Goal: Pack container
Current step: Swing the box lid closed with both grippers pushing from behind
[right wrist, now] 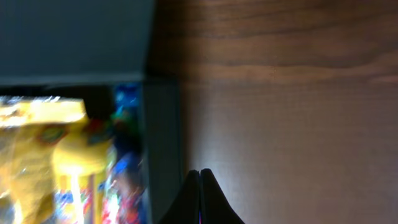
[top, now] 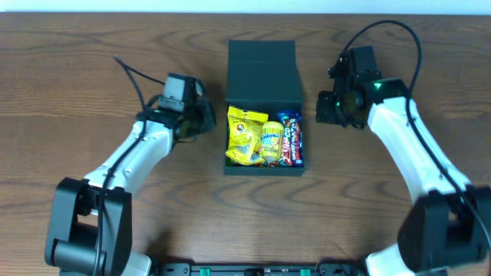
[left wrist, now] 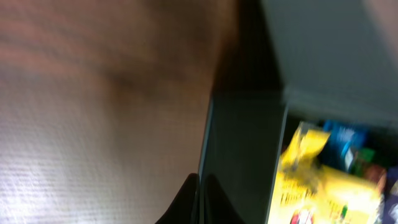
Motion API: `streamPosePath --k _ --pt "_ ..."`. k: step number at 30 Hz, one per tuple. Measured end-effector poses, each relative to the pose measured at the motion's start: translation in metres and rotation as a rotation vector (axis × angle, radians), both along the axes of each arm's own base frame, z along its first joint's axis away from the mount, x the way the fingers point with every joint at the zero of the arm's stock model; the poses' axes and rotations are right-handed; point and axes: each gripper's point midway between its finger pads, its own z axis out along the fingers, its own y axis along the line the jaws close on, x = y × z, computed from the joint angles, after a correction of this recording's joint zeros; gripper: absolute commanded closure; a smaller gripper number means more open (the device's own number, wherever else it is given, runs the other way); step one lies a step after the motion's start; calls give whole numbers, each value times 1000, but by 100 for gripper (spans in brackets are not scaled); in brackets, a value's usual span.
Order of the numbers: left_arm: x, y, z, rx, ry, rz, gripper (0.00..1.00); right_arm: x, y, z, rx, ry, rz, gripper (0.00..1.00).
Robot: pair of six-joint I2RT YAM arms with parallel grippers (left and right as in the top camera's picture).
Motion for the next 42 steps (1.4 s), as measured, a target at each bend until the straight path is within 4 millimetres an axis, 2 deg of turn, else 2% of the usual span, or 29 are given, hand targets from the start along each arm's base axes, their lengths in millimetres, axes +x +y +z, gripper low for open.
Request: streamPosePath --k 4,6,8,14,18,22,25,29,31,35,37,39,40,42 --pt "27 13 15 -48 -85 78 94 29 3 -32 91 -6 -37 99" --pt "40 17 15 -83 -81 103 95 49 11 -47 195 -24 -56 99" --pt "60 12 11 -121 -50 99 94 60 17 -57 280 -27 -63 99" --pt "102 -6 -29 -204 106 69 94 82 42 -85 455 52 -52 99" --pt "124 -25 -47 -298 155 34 94 97 51 -87 512 57 -41 99" --pt "137 -42 -55 -391 188 -11 94 111 59 -78 566 24 -10 99" --pt "140 -45 -51 -432 183 -37 94 117 63 -71 612 -10 29 99" --pt "149 -50 -24 -500 112 -127 95 124 66 -52 672 -71 122 99" --pt "155 -55 -4 -538 68 -182 94 127 66 -43 691 -103 163 99" --pt "158 -63 27 -592 9 -274 94 124 66 -30 701 -131 220 99" --pt "152 -66 36 -605 11 -308 95 119 67 -19 693 -143 248 99" --pt "138 -68 47 -601 30 -343 94 113 67 1 677 -168 280 99" --pt "128 -69 54 -590 48 -358 94 108 67 12 668 -176 295 99" --pt "105 -69 74 -545 63 -400 94 95 69 51 646 -224 347 99"
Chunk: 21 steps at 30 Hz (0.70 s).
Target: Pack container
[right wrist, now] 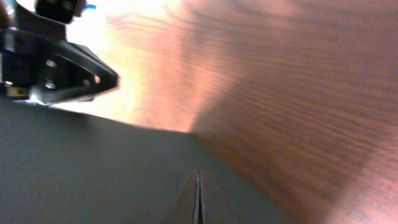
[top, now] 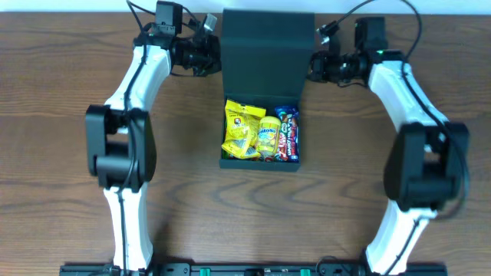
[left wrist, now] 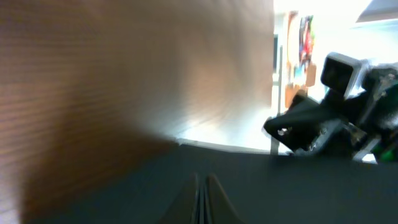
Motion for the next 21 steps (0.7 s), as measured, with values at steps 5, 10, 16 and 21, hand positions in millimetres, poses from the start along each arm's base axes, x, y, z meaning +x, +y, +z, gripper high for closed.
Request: streamPosePath --k 5,10,16,21 --pt "-58 8 59 145 -109 -102 94 -40 2 76 -48 -120 54 99" --pt "-86 22 105 259 -261 -121 94 -69 -11 107 -160 -160 20 99" --pt "-146 42 150 434 -383 -125 94 -132 -34 150 -305 -220 -29 98" --pt "-204 31 176 455 -633 -104 94 -191 -46 158 -355 -338 -72 99"
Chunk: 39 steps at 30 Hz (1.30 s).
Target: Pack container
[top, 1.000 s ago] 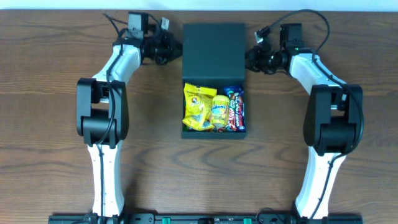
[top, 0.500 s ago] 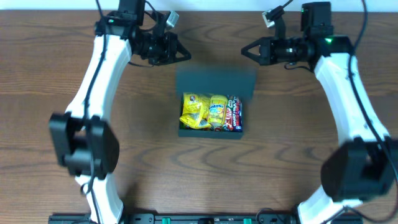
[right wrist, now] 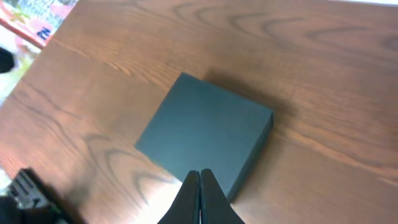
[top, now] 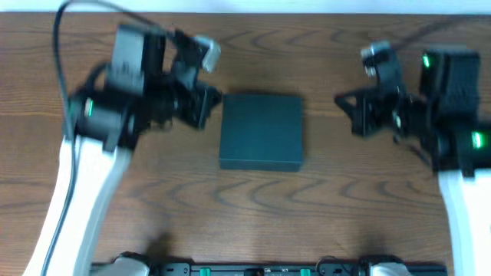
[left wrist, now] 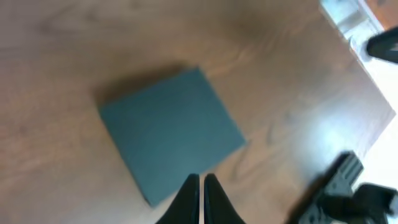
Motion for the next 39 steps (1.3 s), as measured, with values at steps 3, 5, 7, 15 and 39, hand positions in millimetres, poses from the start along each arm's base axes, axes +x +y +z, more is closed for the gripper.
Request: streamPosePath --k 3,5,7,15,39 --pt "-31 12 -14 -23 -64 38 94 -30 -3 -26 -7 -23 -9 98" --pt "-52 23 -40 -33 -74 68 94 -52 -5 -54 -4 -24 -15 98" --pt "-70 30 -76 -34 -46 92 94 -73 -6 -84 11 -8 -32 98" --pt "-101 45 -192 -109 178 268 4 -124 -10 -193 163 252 -236 1" --pt "-102 72 -199 -45 164 415 4 -129 -11 -210 297 441 -427 1"
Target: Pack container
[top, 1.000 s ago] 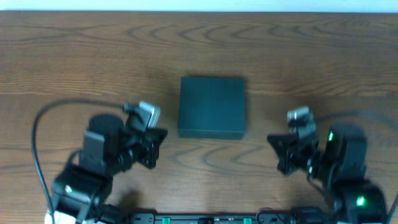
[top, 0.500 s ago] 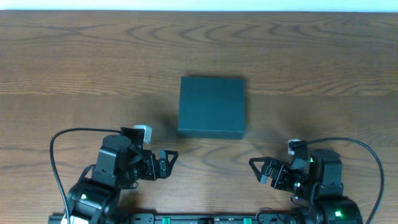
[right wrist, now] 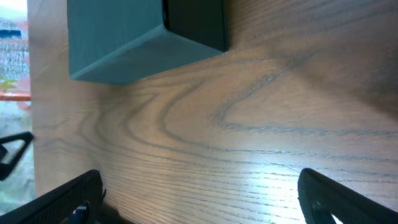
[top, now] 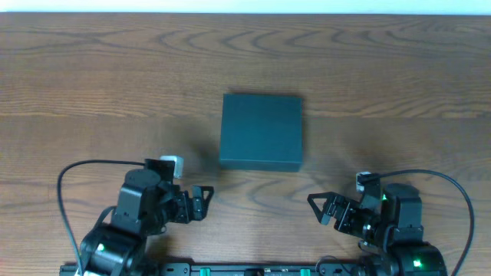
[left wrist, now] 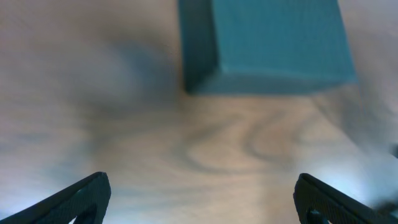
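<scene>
A dark teal box [top: 261,132] sits with its lid down in the middle of the wooden table; its contents are hidden. My left gripper [top: 201,204] rests low at the near left, open wide, well short of the box. The left wrist view shows the box [left wrist: 273,37] far ahead between spread fingertips [left wrist: 81,196]. My right gripper [top: 322,208] rests at the near right, also open and empty. In the right wrist view the box [right wrist: 118,43] lies ahead on the left, beyond the spread fingertips [right wrist: 348,196].
Bare wood-grain table [top: 399,92] surrounds the box on all sides. The table's far edge meets a white strip at the top of the overhead view. The arm bases and cables sit along the near edge.
Both grippers were shut and held beside the closed box; now both sit back at the near edge, open wide. The box has not moved.
The box first lay open with yellow and blue snack packs inside, both grippers shut at its sides. Then the shut grippers were at the raised lid's two edges. After that the lid was down, and now both arms are back by their bases.
</scene>
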Motion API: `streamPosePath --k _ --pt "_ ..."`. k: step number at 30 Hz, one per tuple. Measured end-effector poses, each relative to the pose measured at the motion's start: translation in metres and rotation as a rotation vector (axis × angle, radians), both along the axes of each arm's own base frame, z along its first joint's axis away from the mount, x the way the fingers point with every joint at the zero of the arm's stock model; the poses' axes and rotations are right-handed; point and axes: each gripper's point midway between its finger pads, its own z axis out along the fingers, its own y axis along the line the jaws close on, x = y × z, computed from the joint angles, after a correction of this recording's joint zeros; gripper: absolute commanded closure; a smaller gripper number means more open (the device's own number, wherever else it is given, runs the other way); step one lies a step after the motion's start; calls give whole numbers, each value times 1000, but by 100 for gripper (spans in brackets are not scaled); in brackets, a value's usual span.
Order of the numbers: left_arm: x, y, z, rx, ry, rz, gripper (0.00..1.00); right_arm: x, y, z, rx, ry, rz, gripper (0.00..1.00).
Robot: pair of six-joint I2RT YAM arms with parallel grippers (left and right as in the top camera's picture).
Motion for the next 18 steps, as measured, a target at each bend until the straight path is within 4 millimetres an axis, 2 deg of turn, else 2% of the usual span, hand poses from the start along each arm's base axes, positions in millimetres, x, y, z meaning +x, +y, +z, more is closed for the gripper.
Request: streamPosePath --k 4,9,13,18 --pt "14 37 17 118 -195 118 5 0 0 0 0 0 0 1" --pt "18 76 11 237 -356 233 5 0 0 0 0 0 0 1" --pt "20 90 -5 283 -402 278 5 0 0 -1 0 1 -1 1" --pt "21 93 -30 301 -409 280 5 0 0 -1 -1 2 -1 1"
